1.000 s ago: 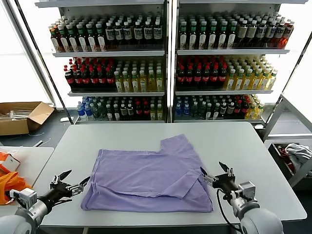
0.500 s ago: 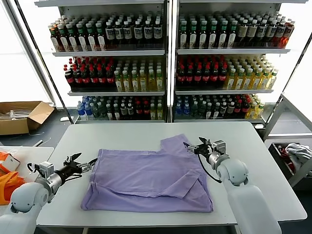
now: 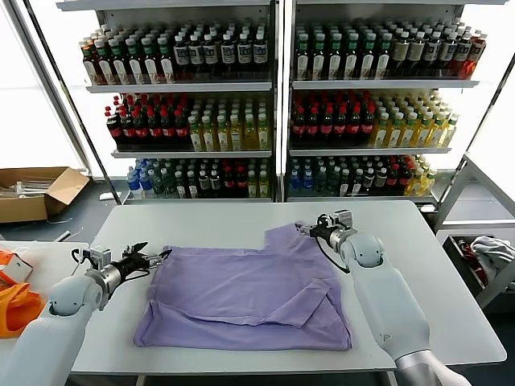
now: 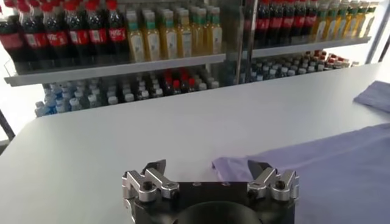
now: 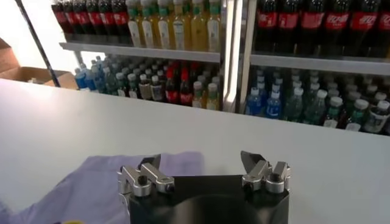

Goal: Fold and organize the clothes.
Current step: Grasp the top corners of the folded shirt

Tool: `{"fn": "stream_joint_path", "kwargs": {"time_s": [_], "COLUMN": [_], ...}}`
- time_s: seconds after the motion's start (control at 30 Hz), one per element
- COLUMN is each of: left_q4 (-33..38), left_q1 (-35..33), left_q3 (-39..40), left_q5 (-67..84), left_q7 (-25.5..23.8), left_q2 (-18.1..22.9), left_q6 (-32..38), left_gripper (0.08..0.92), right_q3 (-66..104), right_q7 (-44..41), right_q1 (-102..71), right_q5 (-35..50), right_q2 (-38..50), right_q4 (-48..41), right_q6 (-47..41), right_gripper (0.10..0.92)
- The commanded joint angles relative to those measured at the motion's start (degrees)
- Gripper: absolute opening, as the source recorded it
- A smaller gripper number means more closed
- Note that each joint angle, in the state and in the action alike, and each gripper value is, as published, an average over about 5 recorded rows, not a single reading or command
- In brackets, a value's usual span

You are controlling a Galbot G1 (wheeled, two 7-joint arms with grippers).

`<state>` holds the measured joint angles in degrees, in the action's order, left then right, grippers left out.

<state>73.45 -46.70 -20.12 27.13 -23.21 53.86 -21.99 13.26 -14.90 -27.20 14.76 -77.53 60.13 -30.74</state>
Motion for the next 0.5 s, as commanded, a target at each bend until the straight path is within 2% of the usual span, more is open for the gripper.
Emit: {"fn": "stream_joint_path", "kwargs": {"time_s": [0.03,0.13,0.27,0.5], "left_q4": [-4.9,-4.9,-3.8,-1.9], "left_q1": [4.4,4.3,3.5,1.6], "left_q3": [3.3,3.3,3.2,2.9], "left_q5": [-0.3,-0.5,-0.4,-0.2], "left_q7": [-0.4,-0.6,-0.9,-1.8], "left_q2": [0.5,0.8,0.7,0.6], "left_q6": [0.2,0.2,0.2,0.3], "left_gripper": [0.822,0.823,0.803,0.622], "right_q3": [-1.1,-1.6,-2.0,-1.5], "right_q7": [-0.6,-0.7,-0.4,0.2], "right_q1": [3.2,2.9,2.2,1.0], "right_q5": [-1.1,-1.5,-1.5,-1.2], "right_q2": [-2.6,-3.0,-3.4,-3.9], "right_q4": [-6.3,-6.3,-6.2,-5.7], "right_q6": [0.5,0.1,-0.4,-0.4], "right_gripper": [0.823,0.820,0.750,0.551]}}
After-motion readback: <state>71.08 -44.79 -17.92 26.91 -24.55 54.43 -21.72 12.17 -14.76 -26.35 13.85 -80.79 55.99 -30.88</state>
